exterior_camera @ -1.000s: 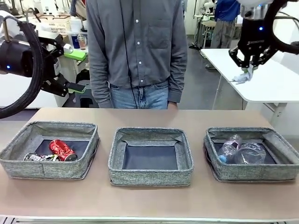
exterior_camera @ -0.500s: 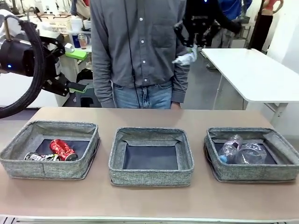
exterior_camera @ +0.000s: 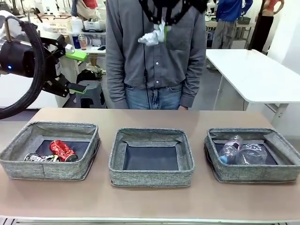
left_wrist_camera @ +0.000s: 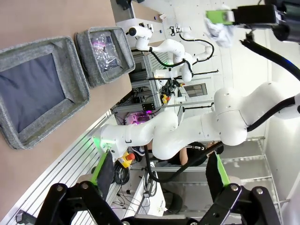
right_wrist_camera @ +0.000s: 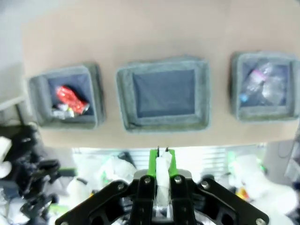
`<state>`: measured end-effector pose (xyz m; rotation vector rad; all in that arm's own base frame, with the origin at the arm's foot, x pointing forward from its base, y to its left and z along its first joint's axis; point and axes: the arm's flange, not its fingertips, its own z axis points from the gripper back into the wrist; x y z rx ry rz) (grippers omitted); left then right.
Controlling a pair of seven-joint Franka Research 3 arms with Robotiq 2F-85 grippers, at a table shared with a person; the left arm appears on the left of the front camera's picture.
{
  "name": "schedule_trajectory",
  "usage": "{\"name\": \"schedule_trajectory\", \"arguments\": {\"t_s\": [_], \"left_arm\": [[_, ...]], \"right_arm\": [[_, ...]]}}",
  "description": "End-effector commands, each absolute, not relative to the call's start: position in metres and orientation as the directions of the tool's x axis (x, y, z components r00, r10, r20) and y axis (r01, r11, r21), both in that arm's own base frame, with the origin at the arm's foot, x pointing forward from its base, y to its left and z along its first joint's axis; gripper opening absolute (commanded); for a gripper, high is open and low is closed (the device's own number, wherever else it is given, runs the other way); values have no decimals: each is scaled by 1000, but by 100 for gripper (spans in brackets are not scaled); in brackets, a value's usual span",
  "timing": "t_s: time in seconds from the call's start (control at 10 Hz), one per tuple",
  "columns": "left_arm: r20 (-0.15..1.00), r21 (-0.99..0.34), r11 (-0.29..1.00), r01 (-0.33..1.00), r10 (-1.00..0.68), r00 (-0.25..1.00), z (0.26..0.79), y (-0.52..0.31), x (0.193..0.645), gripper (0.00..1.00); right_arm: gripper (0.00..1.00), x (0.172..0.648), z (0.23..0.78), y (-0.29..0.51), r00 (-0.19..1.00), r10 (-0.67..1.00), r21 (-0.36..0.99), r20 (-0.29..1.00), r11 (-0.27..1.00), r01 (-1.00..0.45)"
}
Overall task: Sort the waste into the appropriate baskets.
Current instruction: Pick up the waste item pointed out by the person.
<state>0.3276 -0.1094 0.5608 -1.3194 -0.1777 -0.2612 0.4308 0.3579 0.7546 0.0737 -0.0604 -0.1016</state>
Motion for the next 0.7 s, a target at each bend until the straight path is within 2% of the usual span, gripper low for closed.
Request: {"name": "schedule_trajectory", "arguments": {"t_s": [0.0,0.1,0.2,0.6], "left_arm": [[297,-927,210,310,-93,950,561,-110,327,100],[297,-927,210,310,-93,950,561,-110,327,100],[297,-927,210,310,-93,950,561,-110,327,100],[297,-927,210,310,-93,950,561,-110,327,100]], "right_arm": [[7,429,788,373,990,-108,50,96,993,103],[7,424,790,370,981,-139,56,134,990,132],[7,423,766,357,993,-97,76,72,993,92],[7,423,766,357,993,-97,76,72,993,92]]}}
